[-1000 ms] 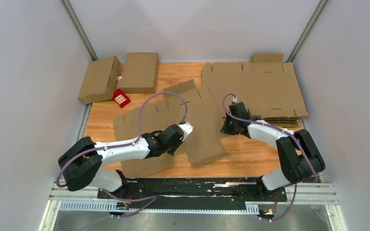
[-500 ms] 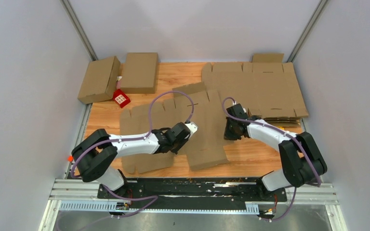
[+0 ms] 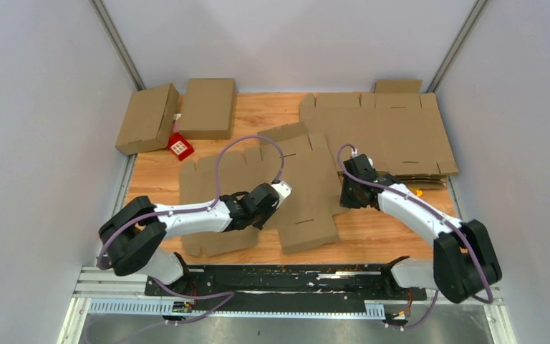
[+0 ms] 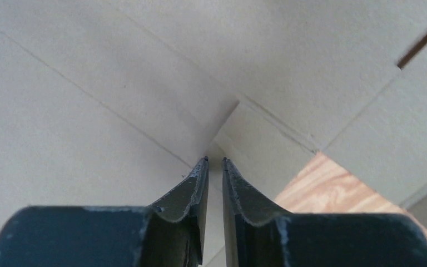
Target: Fold the paper box
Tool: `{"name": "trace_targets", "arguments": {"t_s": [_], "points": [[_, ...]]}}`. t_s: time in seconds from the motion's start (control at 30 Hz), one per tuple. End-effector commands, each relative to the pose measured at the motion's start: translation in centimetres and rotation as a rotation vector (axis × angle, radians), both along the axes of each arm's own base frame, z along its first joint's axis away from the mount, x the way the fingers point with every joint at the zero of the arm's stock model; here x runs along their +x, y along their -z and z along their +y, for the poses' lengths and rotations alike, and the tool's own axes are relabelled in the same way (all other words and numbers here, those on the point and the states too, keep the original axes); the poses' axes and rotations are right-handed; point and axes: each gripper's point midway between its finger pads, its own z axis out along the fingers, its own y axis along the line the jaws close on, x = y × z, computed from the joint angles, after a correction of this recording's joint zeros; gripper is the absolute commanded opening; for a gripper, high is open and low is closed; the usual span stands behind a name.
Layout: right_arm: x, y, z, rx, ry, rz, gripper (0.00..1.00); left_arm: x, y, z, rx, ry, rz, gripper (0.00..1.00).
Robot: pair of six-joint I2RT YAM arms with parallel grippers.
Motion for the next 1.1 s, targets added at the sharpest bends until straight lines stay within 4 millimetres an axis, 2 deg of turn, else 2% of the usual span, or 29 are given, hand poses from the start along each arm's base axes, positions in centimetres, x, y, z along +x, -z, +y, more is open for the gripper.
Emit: {"name": "trace_targets", "arguments": {"t_s": [0.0,0.1,0.33,0.43,0.53,0.67,0.77,0.83,0.93,1.07], "points": [[0.3,-3.1,0.0,0.013,-0.073,-0.104,0.05,-0.6,-2.2,-0.9,-0.131,0.026,-0.031,0.24],[0.2,-2.4,-0.3,-0.009,-0.076,-0.085,0.05,-0.8,-2.3,-1.2,-0.146,0.044,-0.019,0.24],[-0.4,2.4,-0.2,-0.059,-0.088,0.081,0.00,-0.9,-0.9,-0.9,-0.076,0.040,0.020,0.23],[-0.6,3.2,-0.3,-0.077,-0.080,0.120,0.00,-0.8,-0.4,-0.6,-0.049,0.025,0.027,0.23],[-0.3,2.3,-0.2,-0.066,-0.087,0.089,0.00,-0.7,0.1,-0.3,-0.017,0.012,0.042,0.22],[0.5,-0.7,0.0,-0.045,-0.111,-0.005,0.02,-0.7,0.0,-0.5,-0.024,0.014,0.040,0.22],[1.1,-2.7,-0.1,-0.041,-0.120,-0.078,0.09,-0.8,-0.2,-0.5,-0.041,0.021,0.034,0.22],[1.6,-3.5,-0.3,-0.041,-0.117,-0.109,0.18,-0.8,-0.3,-0.6,-0.042,0.025,0.035,0.22],[2.2,-3.5,-0.3,-0.003,-0.107,-0.096,0.33,-0.9,-0.1,-0.5,-0.034,0.027,0.040,0.22],[3.1,-2.8,0.0,0.078,-0.089,-0.076,0.41,-0.9,-0.2,-0.6,-0.035,0.029,0.041,0.22]]}}
